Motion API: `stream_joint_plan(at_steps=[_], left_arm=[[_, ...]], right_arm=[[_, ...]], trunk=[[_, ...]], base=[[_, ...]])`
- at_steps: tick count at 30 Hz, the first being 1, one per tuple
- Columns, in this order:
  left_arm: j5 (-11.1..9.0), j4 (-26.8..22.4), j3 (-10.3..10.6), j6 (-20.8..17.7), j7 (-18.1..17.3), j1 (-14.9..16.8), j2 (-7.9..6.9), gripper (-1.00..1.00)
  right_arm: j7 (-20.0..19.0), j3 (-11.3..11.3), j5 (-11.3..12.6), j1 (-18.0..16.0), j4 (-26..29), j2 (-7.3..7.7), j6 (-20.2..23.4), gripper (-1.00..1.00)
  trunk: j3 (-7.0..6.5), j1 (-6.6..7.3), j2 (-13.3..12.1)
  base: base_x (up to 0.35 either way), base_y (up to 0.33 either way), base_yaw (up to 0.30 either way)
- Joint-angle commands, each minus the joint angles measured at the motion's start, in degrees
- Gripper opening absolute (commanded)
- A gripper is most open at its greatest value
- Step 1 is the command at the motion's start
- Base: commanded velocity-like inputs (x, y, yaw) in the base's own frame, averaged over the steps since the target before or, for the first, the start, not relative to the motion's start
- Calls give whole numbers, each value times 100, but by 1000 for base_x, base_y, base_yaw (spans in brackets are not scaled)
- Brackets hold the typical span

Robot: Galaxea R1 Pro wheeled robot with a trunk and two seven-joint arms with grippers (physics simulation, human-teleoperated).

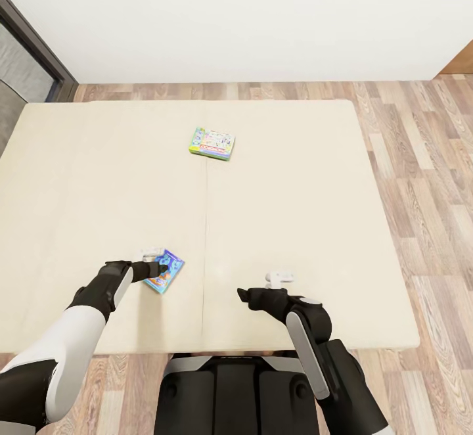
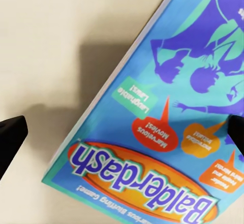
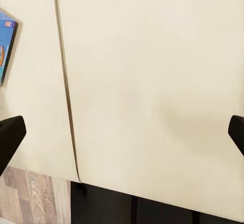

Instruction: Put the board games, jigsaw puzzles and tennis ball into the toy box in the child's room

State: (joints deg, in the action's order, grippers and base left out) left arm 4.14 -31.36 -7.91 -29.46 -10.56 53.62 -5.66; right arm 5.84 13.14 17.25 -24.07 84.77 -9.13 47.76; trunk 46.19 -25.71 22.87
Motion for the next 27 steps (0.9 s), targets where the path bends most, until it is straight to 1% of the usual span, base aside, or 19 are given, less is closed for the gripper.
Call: stream_joint_plan(at_steps=[1,6,7,9,11,12,13,15,19,27], left_arm=[[-27,235,-42,-33,-68,-3,22,100],[-30,235,-53,-33,-74,-5,15,100],[-40,235,-59,-33,-93,-7,-9,100],[-55,235,-65,-33,-207,-4,-72,100],[-63,235,-67,-33,-399,-4,-136,100],[-58,235,-68,-33,-563,-3,-173,100],[-50,235,-69,-31,-681,-2,-198,100],[-39,235,-70,-28,-785,-3,-220,100],[-23,235,-70,-25,-866,-2,-235,100],[-19,235,-70,-24,-892,-2,-242,100]], right_arm=[[59,5,59,-2,6,0,21,100],[58,5,62,-2,6,-6,22,100],[58,5,64,-2,7,-7,22,100],[58,5,63,-2,6,-9,22,100],[58,5,62,-2,5,-9,22,100],[58,5,63,-2,8,-9,22,100],[58,8,65,-2,8,-10,22,100],[58,10,64,-2,8,-14,22,100],[58,13,64,-2,10,-17,22,100],[58,13,64,-2,9,-19,22,100]], trunk=[[7,-7,5],[7,-7,5],[7,-7,5],[7,-7,5],[7,-7,5],[7,-7,5],[7,-7,5],[7,-7,5],[7,-7,5],[7,-7,5]], base=[[0,0,0],[0,0,0],[0,0,0],[0,0,0],[0,0,0],[0,0,0],[0,0,0],[0,0,0],[0,0,0],[0,0,0]])
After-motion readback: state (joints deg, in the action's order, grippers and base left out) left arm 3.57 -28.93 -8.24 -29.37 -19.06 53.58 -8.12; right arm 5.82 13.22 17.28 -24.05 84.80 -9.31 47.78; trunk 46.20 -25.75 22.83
